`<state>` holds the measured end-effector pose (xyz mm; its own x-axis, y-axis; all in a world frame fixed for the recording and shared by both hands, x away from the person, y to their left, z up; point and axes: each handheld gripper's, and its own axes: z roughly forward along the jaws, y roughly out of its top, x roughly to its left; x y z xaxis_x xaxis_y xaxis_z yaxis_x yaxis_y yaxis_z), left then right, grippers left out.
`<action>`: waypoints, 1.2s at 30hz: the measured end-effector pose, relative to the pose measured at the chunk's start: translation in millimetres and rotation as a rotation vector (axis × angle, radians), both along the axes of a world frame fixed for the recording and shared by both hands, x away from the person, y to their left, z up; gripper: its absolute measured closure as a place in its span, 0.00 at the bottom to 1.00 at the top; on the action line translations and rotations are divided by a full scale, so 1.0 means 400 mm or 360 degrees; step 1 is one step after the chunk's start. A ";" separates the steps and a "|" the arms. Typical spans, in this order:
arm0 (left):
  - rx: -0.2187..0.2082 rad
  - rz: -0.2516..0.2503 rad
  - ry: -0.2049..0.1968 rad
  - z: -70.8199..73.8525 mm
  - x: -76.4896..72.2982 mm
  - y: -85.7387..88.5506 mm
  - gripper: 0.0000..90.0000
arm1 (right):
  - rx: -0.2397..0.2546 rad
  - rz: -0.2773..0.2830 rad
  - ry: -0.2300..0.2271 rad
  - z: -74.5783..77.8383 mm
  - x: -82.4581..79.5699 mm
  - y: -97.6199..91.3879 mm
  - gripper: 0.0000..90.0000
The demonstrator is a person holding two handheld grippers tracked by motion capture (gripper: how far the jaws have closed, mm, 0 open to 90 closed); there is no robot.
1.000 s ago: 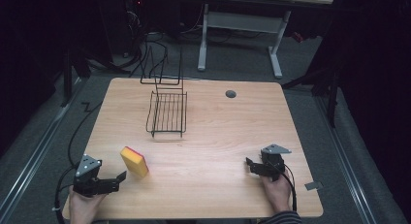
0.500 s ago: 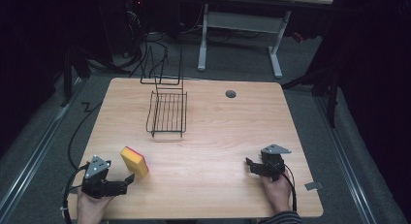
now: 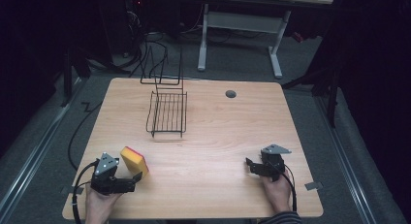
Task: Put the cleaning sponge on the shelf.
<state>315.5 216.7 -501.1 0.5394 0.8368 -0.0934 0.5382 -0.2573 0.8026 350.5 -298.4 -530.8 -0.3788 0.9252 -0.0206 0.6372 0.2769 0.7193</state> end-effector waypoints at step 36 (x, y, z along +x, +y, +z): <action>-0.0022 -0.0012 -0.0007 -0.019 0.040 -0.033 0.24 | 0.0002 -0.0002 0.0003 0.000 0.000 0.000 0.31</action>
<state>331.7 203.7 -508.7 0.5459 0.8315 -0.1028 0.5328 -0.2498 0.8085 350.7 -298.5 -530.8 -0.3778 0.9257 -0.0190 0.6386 0.2754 0.7185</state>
